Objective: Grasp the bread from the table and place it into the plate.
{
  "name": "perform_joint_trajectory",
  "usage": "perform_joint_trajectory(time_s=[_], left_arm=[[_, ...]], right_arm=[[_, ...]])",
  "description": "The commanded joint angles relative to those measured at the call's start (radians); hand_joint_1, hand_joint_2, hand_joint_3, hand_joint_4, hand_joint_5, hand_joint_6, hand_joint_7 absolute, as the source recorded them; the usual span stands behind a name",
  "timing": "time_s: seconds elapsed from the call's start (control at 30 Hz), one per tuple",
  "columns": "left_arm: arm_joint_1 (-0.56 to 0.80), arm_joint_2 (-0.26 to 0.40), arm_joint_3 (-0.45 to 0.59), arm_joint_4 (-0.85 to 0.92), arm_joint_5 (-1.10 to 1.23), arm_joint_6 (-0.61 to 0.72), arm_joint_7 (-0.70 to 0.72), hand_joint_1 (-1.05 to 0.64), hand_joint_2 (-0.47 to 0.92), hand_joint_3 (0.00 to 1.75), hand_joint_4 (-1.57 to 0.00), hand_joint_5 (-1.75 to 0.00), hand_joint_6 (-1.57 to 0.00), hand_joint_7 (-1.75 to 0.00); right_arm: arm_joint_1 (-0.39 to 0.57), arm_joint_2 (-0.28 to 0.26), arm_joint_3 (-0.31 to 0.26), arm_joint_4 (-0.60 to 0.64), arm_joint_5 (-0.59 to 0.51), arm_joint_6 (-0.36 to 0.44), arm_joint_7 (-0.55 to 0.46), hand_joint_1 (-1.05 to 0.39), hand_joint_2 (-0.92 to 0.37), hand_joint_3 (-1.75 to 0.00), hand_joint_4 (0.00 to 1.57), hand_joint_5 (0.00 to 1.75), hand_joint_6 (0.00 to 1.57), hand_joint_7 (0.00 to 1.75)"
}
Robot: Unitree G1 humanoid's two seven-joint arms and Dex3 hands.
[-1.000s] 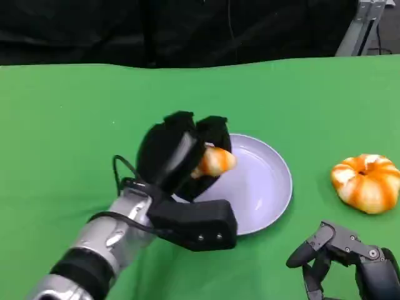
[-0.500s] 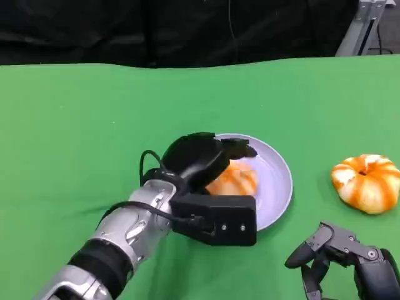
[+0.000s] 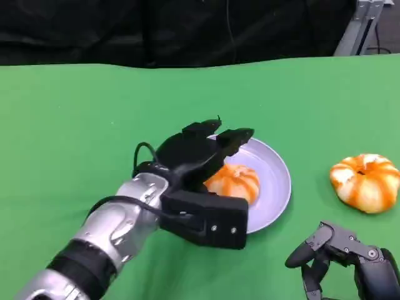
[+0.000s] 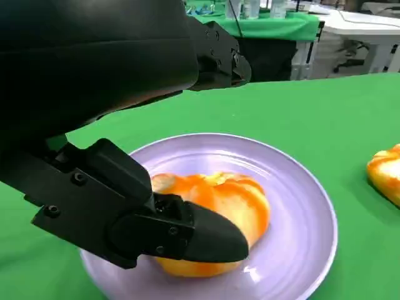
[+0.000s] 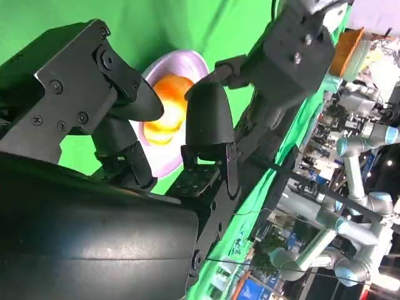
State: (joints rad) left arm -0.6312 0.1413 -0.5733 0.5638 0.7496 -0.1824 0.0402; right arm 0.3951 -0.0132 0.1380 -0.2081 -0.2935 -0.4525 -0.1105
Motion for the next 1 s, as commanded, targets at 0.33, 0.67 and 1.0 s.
perform_joint_trajectory(time_s=[0.33, 0.67, 1.0], left_arm=[[0.356, 0.126, 0.262, -0.418, -0.33, -0.037, -0.118, -0.57, 0.92, 0.22, -0.39, -0.27, -0.37, -0.1], [0.667, 0.031, 0.45, -0.652, -0.688, -0.078, -0.137, -0.1, 0.89, 0.26, -0.75, -1.05, -0.93, -0.49], [0.861, -0.042, 0.495, -0.679, -0.727, -0.202, -0.11, 0.05, 0.43, 1.32, -0.81, -1.53, -0.78, -1.3]], right_arm=[[-0.002, -0.002, -0.002, -0.008, 0.003, 0.006, -0.001, 0.1, -0.31, -1.37, 0.82, 1.73, 0.8, 1.27], [0.002, -0.001, -0.001, -0.013, 0.013, 0.008, 0.004, 0.09, -0.32, -1.35, 0.81, 1.73, 0.79, 1.28], [0.001, -0.009, -0.009, -0.014, 0.015, 0.008, 0.009, 0.08, -0.33, -1.34, 0.81, 1.71, 0.79, 1.28]])
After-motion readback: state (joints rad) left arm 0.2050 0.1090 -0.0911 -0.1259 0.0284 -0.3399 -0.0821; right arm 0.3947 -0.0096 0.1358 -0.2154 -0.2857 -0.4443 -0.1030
